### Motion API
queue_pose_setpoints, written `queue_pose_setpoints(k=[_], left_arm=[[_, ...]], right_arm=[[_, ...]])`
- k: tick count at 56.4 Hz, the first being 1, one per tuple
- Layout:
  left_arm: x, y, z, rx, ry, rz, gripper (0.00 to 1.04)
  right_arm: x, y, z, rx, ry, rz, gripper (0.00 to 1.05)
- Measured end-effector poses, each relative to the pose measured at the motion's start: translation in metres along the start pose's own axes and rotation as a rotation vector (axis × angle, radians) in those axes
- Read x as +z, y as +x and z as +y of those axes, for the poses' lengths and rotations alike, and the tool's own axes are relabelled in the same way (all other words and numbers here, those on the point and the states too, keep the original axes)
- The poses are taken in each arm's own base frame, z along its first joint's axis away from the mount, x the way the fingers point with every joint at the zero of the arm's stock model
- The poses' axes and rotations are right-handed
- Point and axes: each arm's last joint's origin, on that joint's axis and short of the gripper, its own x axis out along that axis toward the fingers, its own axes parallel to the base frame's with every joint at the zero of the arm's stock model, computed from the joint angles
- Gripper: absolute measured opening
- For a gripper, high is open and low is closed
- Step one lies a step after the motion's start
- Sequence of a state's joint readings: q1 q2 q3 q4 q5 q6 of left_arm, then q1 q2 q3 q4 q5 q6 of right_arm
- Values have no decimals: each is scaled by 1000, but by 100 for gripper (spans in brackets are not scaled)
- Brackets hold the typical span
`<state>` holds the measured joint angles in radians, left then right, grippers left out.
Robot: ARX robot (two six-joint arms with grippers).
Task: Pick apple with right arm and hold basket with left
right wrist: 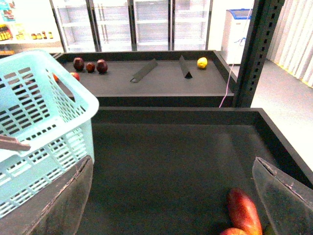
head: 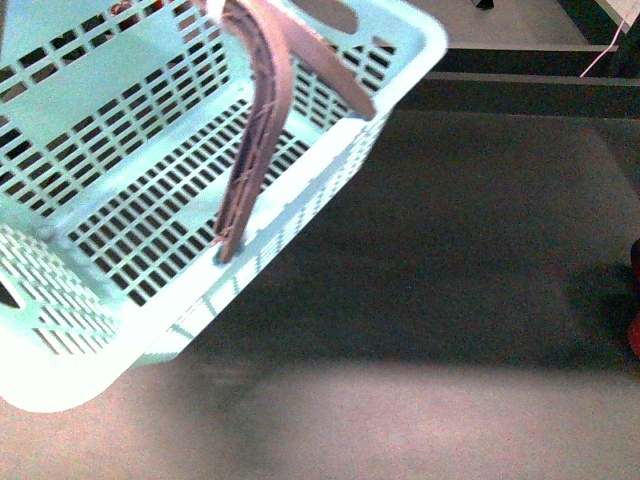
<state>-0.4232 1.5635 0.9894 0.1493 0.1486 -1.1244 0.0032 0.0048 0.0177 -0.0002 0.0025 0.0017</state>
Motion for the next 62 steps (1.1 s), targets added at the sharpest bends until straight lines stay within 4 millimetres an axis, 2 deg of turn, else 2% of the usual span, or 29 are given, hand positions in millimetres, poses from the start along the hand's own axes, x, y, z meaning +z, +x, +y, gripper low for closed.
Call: queue_pose_setpoints(k=[14,29,31,34,35,39,44,50,62], left_arm=[[-30,3,-20,-48,75,87,7],[-38,3,-23,-58,93,119,7],[-38,3,-23,-56,93,115,7],[-37,3,-22,-52,94,106,7],[-36,2,-23,-53,97,105,7],[-36,2,-23,-56,101,107,7],[-36,2,-23,-55,101,107,7],[-36,1,-24,-57,101,108,7],[-36,1,-24,-57,101,107,7]], right_arm=[[0,0,0,0,0,0,96],[0,0,0,-2,4,4,96],[-1,0,-1,-41,56,121,96],[-1,4,-5,-119,166,412,96],[-3,8,-8,-144,199,495,96],[-7,23,-20,-218,255,578,96],[-5,43,-34,-258,261,564,96],[-13,71,-51,-302,226,574,96],[-63,130,-81,-338,211,698,96]])
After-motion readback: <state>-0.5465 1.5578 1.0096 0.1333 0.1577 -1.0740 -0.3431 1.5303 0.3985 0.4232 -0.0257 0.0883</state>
